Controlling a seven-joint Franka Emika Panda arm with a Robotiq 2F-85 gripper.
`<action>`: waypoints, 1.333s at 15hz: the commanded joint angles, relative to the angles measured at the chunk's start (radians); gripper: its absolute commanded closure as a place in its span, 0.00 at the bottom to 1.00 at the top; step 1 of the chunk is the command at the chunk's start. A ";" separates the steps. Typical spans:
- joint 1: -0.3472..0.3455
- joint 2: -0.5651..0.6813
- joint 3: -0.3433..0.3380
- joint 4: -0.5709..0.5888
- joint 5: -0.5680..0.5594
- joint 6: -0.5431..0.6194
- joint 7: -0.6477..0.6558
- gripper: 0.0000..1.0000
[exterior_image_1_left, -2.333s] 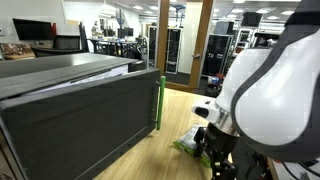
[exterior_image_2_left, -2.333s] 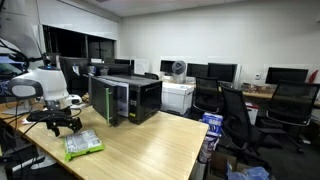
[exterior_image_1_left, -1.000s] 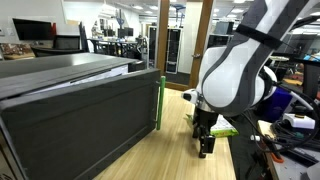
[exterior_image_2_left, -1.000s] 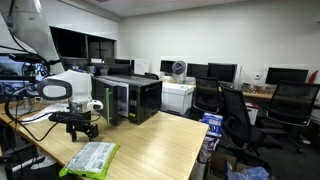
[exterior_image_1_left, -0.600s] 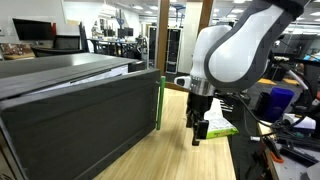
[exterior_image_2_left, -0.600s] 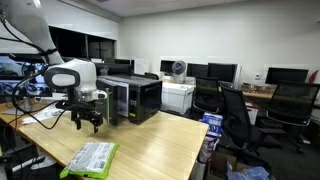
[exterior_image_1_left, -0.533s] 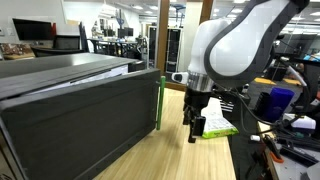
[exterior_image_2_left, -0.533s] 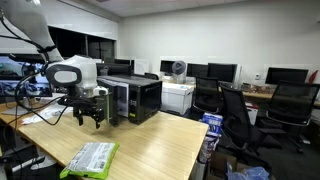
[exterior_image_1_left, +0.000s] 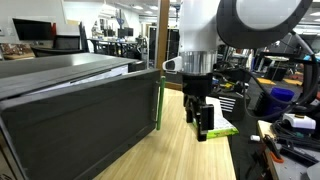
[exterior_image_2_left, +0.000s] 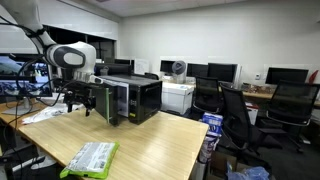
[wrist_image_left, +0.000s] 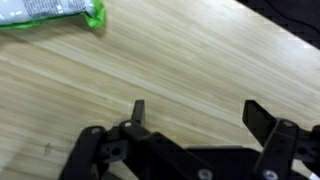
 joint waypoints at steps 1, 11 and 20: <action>-0.170 -0.091 0.170 -0.033 -0.035 -0.083 0.056 0.00; -0.319 -0.153 0.296 -0.082 -0.056 -0.262 0.186 0.00; -0.459 -0.083 0.249 -0.148 -0.157 -0.221 0.314 0.00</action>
